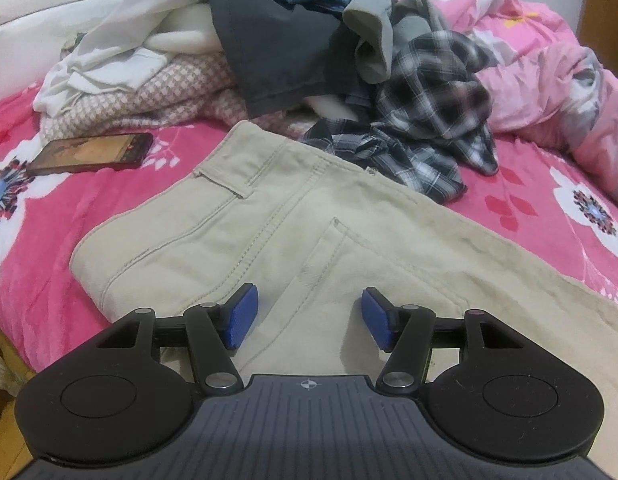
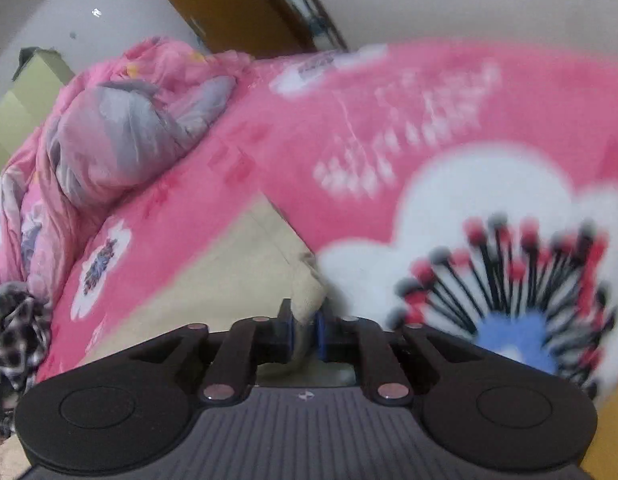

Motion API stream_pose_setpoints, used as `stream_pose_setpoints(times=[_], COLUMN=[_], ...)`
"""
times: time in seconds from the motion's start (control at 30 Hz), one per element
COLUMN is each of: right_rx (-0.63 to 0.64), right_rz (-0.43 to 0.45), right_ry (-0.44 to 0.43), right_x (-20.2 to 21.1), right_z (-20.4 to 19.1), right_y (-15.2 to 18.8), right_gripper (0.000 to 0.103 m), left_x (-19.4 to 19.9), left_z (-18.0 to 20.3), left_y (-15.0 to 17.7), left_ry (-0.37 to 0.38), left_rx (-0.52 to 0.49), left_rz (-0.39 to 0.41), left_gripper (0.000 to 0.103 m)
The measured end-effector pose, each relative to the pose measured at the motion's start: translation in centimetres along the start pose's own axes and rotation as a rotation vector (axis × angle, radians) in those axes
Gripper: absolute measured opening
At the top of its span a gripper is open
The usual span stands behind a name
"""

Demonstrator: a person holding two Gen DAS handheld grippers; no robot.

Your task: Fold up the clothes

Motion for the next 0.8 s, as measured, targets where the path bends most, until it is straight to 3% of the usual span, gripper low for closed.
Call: stream_pose_setpoints(times=[0.07, 0.17, 0.2, 0.33, 0.5, 0.6, 0.67, 0.73, 0.8], right_rx=[-0.044, -0.108, -0.127, -0.108, 0.295, 0.536, 0.724, 0.869, 0.899], right_rz=[0.028, 0.163, 0.213, 0.267, 0.191, 0.143, 0.128, 0.131, 0.142], right_ry=[-0.045, 0.035, 0.067, -0.012, -0.022, -0.026, 0.014, 0.135, 0.24], right_x=[0.7, 3.6, 4.8, 10.0, 11.3, 12.0, 10.9, 9.7, 8.9], right_z=[0.4, 1.6, 2.0, 0.9, -7.2, -12.0, -14.6, -15.5, -14.7], right_y=[-0.7, -2.6, -3.3, -2.5, 5.6, 10.5, 13.7, 15.7, 15.3], right_gripper=[0.018, 0.035, 0.038, 0.038, 0.05, 0.05, 0.05, 0.048, 0.031], left_x=[0.0, 0.0, 0.0, 0.0, 0.0, 0.1, 0.1, 0.1, 0.1], left_z=[-0.1, -0.2, -0.2, -0.2, -0.1, 0.0, 0.0, 0.0, -0.1], left_y=[-0.1, -0.1, -0.1, 0.0, 0.0, 0.1, 0.1, 0.1, 0.0], left_ry=[0.003, 0.012, 0.013, 0.014, 0.009, 0.005, 0.005, 0.006, 0.008], left_rx=[0.006, 0.015, 0.014, 0.014, 0.011, 0.014, 0.015, 0.016, 0.022], left_rz=[-0.002, 0.002, 0.004, 0.01, 0.014, 0.014, 0.014, 0.014, 0.013], left_gripper=[0.058, 0.058, 0.058, 0.058, 0.059, 0.059, 0.059, 0.059, 0.06])
Point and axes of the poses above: each gripper's, at about its wrist camera, not at the fingertips, and x roughly against the way its jaws point, z to its right, y to its underside, the point moved 8 cm from there along -x, roughly the way its jaws point, and after that the axes turned 1 degree about -z, right-handed, at the moved point
